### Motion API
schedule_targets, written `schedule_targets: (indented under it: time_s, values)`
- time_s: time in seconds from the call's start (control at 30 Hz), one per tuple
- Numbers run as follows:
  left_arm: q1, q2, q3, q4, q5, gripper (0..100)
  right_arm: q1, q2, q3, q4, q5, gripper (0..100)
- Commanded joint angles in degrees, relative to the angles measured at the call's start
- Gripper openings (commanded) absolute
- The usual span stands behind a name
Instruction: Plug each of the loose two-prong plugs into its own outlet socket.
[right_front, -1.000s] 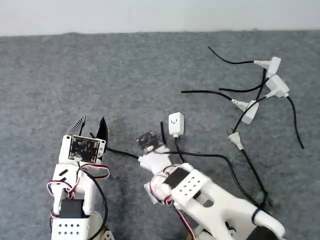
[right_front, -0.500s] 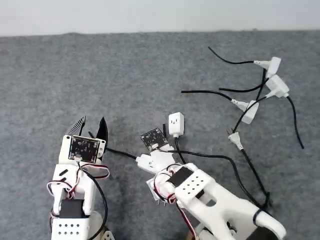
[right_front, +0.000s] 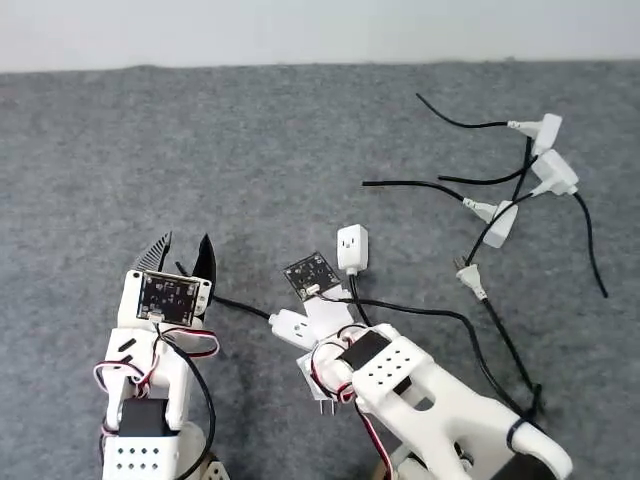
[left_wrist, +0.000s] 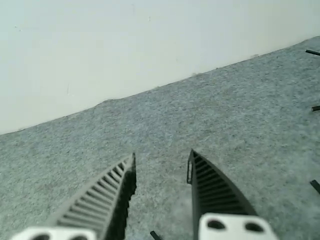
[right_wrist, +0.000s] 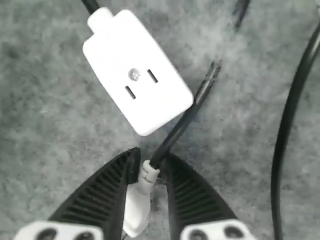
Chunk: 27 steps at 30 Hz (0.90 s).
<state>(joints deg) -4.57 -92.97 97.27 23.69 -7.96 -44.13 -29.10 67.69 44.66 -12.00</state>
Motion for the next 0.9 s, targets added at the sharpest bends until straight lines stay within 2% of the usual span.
schedule_targets:
  time_s: [0.0,0.07,0.17,0.23,0.37,0.5,0.63,0.73,0.87]
  values:
    - [0.35,-0.70,-0.57,-1.49,-0.70,16,1.89,-1.54,-0.26,-0.48,1.85,0.8]
    - [0.35,-0.70,-0.57,-1.41,-0.70,16,5.32,-1.54,-0.53,-1.36,6.95,0.8]
    - [0.35,-0.70,-0.57,-1.41,-0.70,16,10.86,-1.63,-1.85,-1.27,19.78,0.8]
    - [0.35,-0.70,-0.57,-1.41,-0.70,16,13.76,-1.63,-3.69,0.13,25.76,0.8]
    - [1.32,-0.70,-0.57,-1.32,-0.70,16,17.27,-1.63,-12.31,8.92,26.55,0.8]
    - [3.52,-0.97,-0.57,-0.62,-0.70,16,17.63,-1.63,-22.68,14.55,27.16,0.8]
    - [9.05,-1.14,-1.54,1.23,-2.73,16,17.45,-1.63,-32.00,14.81,28.40,0.8]
    - [14.07,-1.23,-4.97,6.33,-6.59,16,17.36,-1.63,-37.36,14.73,26.29,0.8]
    - [19.52,-1.23,-9.89,11.34,-6.77,16,15.60,-1.63,-41.93,10.51,24.79,0.8]
